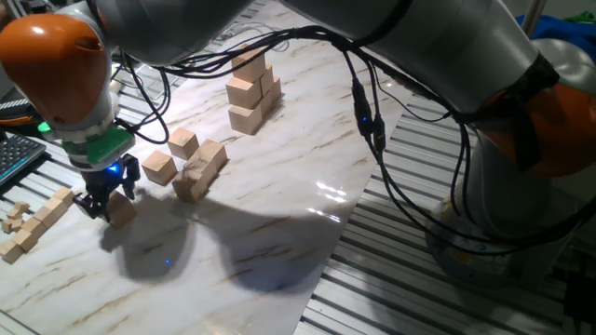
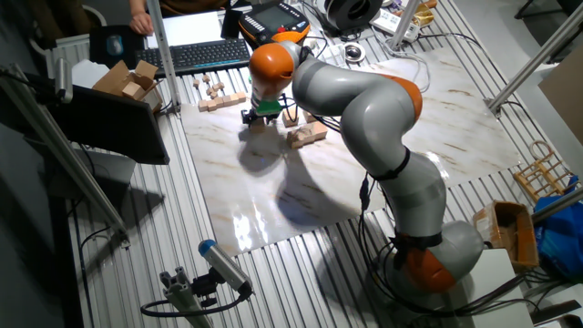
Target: Stack the blocks into a pyramid shape
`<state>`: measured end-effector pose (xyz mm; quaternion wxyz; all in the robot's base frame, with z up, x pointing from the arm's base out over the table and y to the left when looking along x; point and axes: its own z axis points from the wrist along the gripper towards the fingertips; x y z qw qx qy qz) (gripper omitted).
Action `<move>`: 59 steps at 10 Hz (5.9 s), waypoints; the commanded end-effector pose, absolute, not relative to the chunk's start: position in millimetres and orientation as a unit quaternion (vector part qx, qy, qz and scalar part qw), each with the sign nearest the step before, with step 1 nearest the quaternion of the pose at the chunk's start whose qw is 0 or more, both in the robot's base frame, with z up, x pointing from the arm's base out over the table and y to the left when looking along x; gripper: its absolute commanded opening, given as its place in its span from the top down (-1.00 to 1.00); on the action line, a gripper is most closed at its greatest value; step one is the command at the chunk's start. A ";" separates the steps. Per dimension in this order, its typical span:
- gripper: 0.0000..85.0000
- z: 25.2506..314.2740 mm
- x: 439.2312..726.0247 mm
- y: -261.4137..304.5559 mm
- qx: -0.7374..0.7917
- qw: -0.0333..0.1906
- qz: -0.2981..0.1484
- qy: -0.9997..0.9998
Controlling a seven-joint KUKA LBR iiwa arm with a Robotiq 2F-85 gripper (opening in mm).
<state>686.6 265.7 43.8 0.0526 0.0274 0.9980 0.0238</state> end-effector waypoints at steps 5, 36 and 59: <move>1.00 83.5 672.7 254.9 0.002 0.011 0.030 0.999; 1.00 97.0 595.5 127.6 -0.005 0.008 0.017 1.000; -1.00 121.0 630.0 160.0 0.030 0.012 0.000 0.999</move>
